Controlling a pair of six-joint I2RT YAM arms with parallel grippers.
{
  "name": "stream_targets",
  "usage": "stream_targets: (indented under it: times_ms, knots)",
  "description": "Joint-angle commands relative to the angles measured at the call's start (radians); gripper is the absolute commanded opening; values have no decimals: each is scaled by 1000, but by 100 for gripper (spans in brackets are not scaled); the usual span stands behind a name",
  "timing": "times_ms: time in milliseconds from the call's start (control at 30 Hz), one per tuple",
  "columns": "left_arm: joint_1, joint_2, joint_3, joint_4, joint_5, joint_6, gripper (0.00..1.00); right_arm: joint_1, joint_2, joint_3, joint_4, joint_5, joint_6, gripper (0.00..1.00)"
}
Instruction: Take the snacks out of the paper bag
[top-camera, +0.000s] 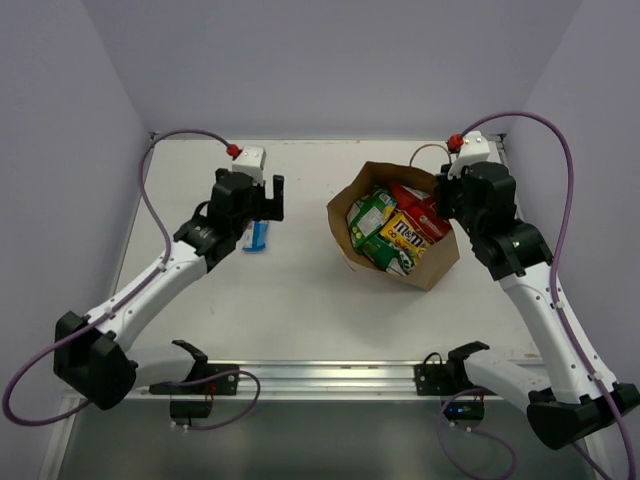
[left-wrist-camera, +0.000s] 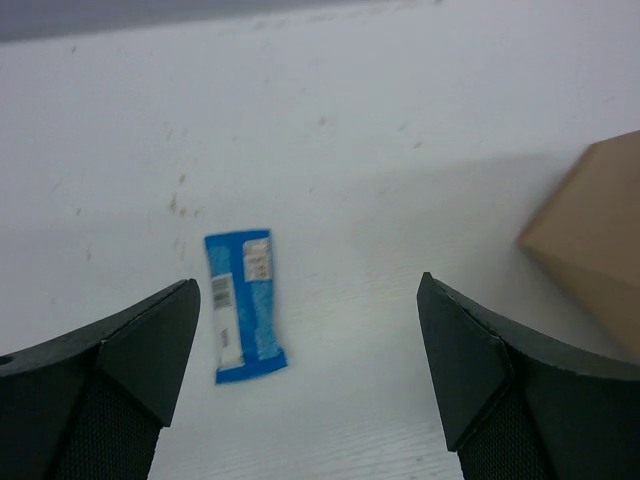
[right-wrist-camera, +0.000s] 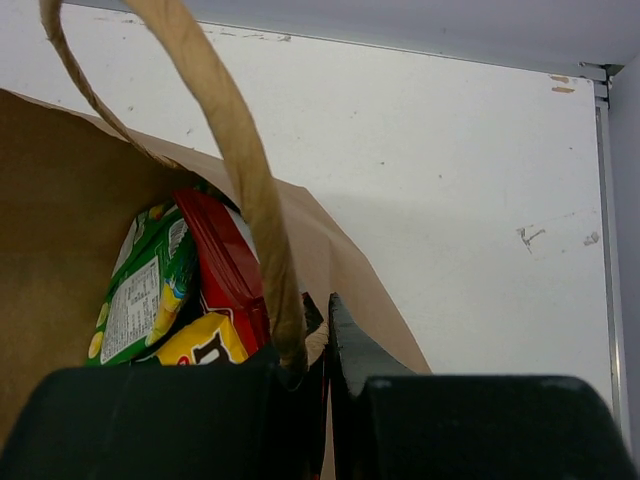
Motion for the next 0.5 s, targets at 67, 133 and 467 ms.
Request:
stream_targets:
  times_ms: [67, 133, 467]
  knots:
    - [-172, -108, 238, -98, 246, -54, 93, 5, -33, 17, 63, -38, -29, 0]
    - [-231, -84, 281, -104, 307, -62, 92, 6, -32, 25, 55, -48, -35, 0]
    - [-513, 201, 547, -58, 490, -77, 81, 18, -19, 23, 52, -90, -53, 0]
